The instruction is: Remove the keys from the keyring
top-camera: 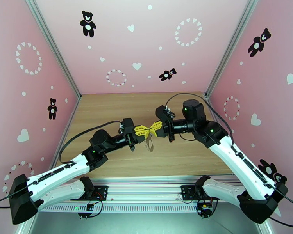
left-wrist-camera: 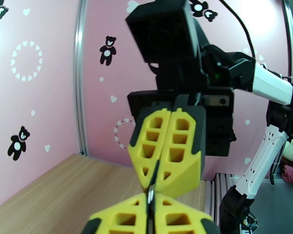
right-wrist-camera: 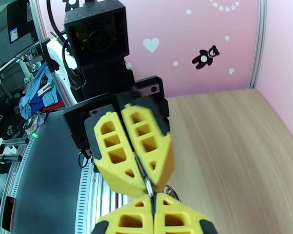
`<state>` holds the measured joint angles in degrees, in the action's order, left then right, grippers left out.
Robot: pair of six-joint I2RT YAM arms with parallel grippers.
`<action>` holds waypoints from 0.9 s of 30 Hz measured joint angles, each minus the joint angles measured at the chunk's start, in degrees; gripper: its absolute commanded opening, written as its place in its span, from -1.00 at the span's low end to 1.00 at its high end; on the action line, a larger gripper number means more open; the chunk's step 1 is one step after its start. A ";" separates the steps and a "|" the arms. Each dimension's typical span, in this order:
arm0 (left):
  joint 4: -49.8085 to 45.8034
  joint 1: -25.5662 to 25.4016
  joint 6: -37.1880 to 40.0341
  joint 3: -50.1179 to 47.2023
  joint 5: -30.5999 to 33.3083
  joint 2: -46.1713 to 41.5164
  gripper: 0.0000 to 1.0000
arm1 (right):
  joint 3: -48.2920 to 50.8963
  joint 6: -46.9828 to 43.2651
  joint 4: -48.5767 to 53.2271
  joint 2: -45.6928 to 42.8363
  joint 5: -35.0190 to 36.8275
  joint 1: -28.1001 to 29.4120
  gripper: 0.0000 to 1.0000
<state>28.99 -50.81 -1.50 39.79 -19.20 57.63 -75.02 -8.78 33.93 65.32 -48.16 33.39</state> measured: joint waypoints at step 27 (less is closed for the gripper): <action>-18.23 1.55 -0.79 -13.60 12.85 -19.61 0.08 | -33.03 14.29 38.60 24.87 41.40 13.79 -1.00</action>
<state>10.76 -49.25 -2.28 26.20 -6.35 38.02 -108.05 5.52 72.53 90.19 -6.76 47.18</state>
